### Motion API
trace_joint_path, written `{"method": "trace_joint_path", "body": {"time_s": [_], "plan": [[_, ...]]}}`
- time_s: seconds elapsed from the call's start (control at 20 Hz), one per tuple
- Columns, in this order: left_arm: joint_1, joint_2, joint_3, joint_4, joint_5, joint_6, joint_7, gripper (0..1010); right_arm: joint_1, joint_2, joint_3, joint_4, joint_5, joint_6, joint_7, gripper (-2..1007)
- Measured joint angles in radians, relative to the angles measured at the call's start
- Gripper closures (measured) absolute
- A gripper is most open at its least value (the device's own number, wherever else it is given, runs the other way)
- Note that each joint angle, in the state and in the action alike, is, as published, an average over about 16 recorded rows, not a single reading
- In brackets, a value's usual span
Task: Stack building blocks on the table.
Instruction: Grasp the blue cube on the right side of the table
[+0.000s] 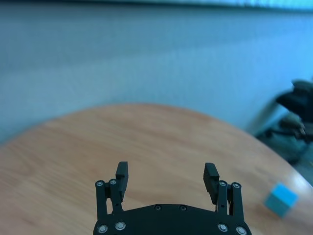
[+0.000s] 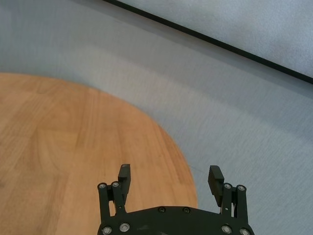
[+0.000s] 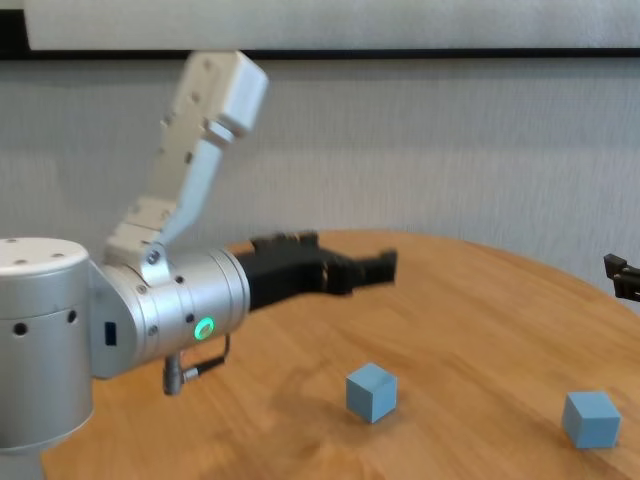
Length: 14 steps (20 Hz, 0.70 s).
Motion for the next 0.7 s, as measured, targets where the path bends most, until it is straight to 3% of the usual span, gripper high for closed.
{"method": "trace_joint_path", "body": {"time_s": [0.35, 0.7], "plan": [[0.061, -0.027, -0.058, -0.069, 0.024, -0.101, 0.13, 10, 0.0, 0.0, 0.0, 0.0, 0.0, 0.0, 0.0, 0], [0.104, -0.053, -0.091, -0.107, 0.083, -0.128, 0.233, 10, 0.0, 0.0, 0.0, 0.0, 0.0, 0.0, 0.0, 0]]}}
